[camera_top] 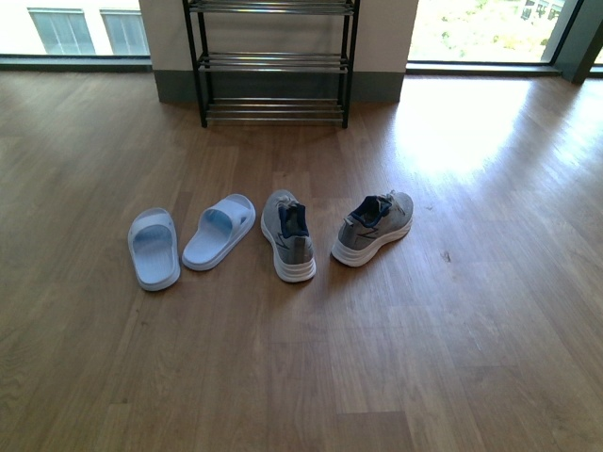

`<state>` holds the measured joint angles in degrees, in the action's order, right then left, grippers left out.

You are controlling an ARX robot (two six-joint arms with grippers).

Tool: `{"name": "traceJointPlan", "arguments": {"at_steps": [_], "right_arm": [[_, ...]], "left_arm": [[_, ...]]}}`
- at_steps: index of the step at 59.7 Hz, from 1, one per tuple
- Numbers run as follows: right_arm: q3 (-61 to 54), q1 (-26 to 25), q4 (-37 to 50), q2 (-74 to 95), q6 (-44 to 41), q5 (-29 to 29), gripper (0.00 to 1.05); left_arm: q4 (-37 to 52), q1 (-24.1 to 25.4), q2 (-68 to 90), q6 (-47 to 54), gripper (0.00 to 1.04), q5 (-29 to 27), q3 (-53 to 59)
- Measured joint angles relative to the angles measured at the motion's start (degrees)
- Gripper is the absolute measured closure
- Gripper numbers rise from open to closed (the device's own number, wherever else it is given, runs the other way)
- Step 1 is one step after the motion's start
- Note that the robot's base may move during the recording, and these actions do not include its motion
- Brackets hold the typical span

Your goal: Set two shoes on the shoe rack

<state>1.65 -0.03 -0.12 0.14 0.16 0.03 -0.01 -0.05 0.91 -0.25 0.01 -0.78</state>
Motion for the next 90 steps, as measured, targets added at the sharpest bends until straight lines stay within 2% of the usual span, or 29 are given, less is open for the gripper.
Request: {"name": "traceJointPlan", "arguments": {"at_steps": [90], "right_arm": [[0.00, 0.02, 0.00, 0.00, 0.00, 0.09, 0.09]], "left_arm": [[0.00, 0.00, 0.00, 0.00, 0.09, 0.00, 0.00]]}}
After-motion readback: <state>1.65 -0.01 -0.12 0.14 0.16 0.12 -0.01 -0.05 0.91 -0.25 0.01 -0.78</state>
